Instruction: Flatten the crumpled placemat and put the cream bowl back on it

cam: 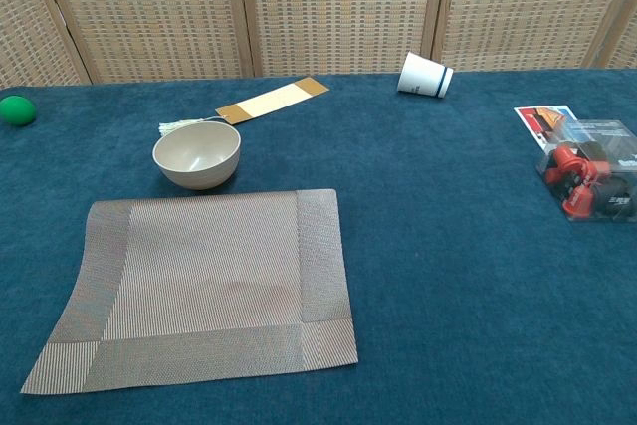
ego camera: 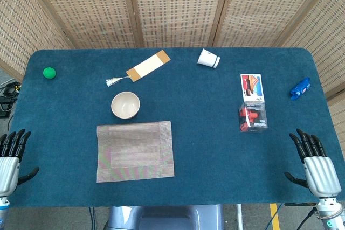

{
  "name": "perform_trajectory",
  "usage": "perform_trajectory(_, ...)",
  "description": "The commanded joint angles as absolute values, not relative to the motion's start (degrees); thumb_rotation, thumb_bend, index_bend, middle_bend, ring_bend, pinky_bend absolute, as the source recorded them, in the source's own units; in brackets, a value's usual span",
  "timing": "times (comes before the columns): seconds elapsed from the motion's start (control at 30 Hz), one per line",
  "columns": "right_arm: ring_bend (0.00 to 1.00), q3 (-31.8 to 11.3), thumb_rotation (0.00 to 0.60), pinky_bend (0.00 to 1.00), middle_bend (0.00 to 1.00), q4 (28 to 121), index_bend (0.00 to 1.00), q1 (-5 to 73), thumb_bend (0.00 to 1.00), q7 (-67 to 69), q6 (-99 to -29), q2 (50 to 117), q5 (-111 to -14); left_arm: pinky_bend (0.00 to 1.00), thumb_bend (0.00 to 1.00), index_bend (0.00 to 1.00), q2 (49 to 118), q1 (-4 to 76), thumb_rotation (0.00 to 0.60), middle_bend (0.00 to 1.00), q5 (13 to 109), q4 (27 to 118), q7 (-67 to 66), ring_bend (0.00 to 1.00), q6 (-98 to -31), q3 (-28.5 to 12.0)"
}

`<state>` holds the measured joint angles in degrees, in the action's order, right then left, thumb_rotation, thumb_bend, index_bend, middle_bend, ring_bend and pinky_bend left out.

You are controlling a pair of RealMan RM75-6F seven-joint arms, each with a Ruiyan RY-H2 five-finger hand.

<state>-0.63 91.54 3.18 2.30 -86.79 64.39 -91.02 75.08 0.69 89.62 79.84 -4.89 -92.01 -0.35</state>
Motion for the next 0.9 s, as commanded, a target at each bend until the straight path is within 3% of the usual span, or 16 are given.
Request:
perform_trajectory(0.03, 0.00, -0.63, 0.600, 0.00, 0.00, 91.80, 0.00, 3.17, 0.07, 2.50, -86.76, 64.25, -91.00, 0.00, 0.00, 0.00, 74.99, 0.77, 0.600, 0.00, 89.57, 80.07, -4.76, 0.00, -91.48, -0.14)
perform_trajectory(0.7, 0.00, -1.41, 0.600, 0.00, 0.00, 92.28, 0.00, 2.79, 0.07, 6.43, -86.59, 62.75, -89.17, 0.00, 0.02, 0.00, 74.72, 2.91, 0.600, 0.00, 88.81, 82.95, -6.50, 0.00, -88.62, -1.51)
perform_trajectory(0.9, 0.00, -1.60, 0.600, 0.00, 0.00, 92.41, 0.00, 2.92, 0.07, 7.70, -86.36, 62.31, -89.12, 0.00, 0.09, 0.05, 76.11, 8.80, 0.600, 0.00, 86.49, 86.64, -11.95, 0.00, -82.80, -5.93)
